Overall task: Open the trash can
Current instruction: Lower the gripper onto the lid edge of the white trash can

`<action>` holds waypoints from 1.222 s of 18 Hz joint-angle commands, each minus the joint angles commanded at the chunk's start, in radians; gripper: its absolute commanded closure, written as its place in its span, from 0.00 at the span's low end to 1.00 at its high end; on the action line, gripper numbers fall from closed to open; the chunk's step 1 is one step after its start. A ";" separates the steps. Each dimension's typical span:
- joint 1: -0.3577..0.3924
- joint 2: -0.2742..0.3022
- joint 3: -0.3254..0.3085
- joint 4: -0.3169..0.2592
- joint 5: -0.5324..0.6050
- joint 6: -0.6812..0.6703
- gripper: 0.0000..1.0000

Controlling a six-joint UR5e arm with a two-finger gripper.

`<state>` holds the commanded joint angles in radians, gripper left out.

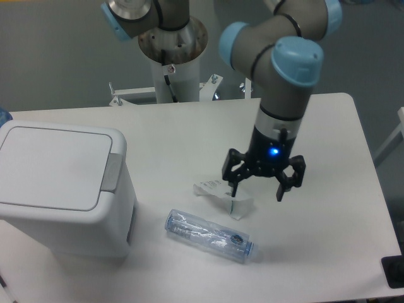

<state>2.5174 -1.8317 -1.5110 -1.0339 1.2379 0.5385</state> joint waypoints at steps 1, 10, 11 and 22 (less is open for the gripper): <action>-0.011 0.003 0.003 0.000 0.000 -0.012 0.00; -0.112 0.025 0.072 -0.047 0.002 -0.158 0.00; -0.127 0.031 0.083 -0.060 0.002 -0.167 0.00; -0.183 0.127 -0.017 -0.061 -0.071 -0.216 0.00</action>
<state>2.3347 -1.7043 -1.5278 -1.0953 1.1673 0.3221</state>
